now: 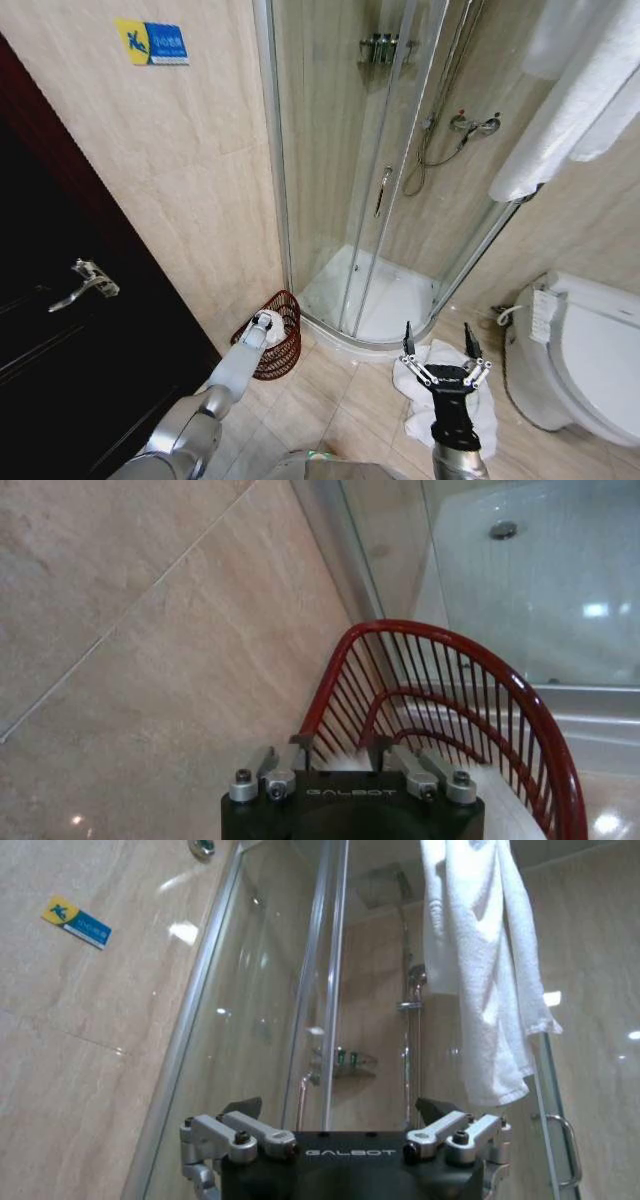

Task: Discard the used towel into the hamper.

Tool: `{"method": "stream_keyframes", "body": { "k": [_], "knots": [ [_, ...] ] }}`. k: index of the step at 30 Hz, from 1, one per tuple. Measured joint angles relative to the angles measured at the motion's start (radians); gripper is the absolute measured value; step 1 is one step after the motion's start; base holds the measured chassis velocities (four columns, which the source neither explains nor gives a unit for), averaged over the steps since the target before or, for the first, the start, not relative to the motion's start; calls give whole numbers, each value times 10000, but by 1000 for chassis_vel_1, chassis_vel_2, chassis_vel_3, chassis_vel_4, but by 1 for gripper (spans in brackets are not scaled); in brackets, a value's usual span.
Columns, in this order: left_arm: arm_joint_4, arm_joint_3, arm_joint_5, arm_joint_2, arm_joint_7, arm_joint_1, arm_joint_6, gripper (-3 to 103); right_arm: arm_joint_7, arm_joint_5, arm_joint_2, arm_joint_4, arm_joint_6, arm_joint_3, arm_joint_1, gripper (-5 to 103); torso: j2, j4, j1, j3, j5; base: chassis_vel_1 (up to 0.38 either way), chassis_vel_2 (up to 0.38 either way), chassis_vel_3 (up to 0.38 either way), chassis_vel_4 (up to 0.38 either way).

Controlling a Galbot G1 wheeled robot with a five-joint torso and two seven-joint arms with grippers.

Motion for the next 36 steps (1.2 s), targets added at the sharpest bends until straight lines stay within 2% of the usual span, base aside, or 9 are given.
{"method": "stream_keyframes", "body": {
  "k": [5,6,10,11,12,14,18,23,36],
  "knots": [
    [-55,12,-44,3,0,68,-63,51,-4,2,0,-12,12,2,-5,100,0,1,-1,0,1,0,0,0,0],
    [-126,27,-52,18,29,127,-73,61,-7,2,0,-12,12,0,-6,100,0,1,-1,0,-1,0,0,0,0],
    [-251,56,-52,58,75,247,-100,61,-9,5,0,-12,12,-5,-7,100,0,1,-1,0,0,0,0,0,0],
    [-300,57,-19,84,121,336,-184,78,-9,15,0,-17,13,-6,-4,100,0,3,-1,0,0,0,0,0,0],
    [-340,45,104,104,169,411,-325,84,-9,22,0,-44,21,-4,-4,100,0,3,-1,0,0,0,0,0,0],
    [-403,42,147,119,201,465,-379,84,-9,24,0,-67,44,0,-5,100,0,2,-1,0,0,0,0,0,0],
    [-884,151,-517,274,453,778,-993,97,-11,21,0,-107,90,10,-37,100,-2,1,-1,0,0,0,0,0,0],
    [-3015,708,-2517,1076,770,2011,-1051,100,36,80,0,-93,65,39,-5,100,-2,4,-2,0,1,0,0,0,0],
    [-7881,-814,-4324,2482,1281,5369,-643,100,89,228,0,148,-138,-76,31,100,-1,6,-2,-1,-1,0,0,0,0]
  ]
}}
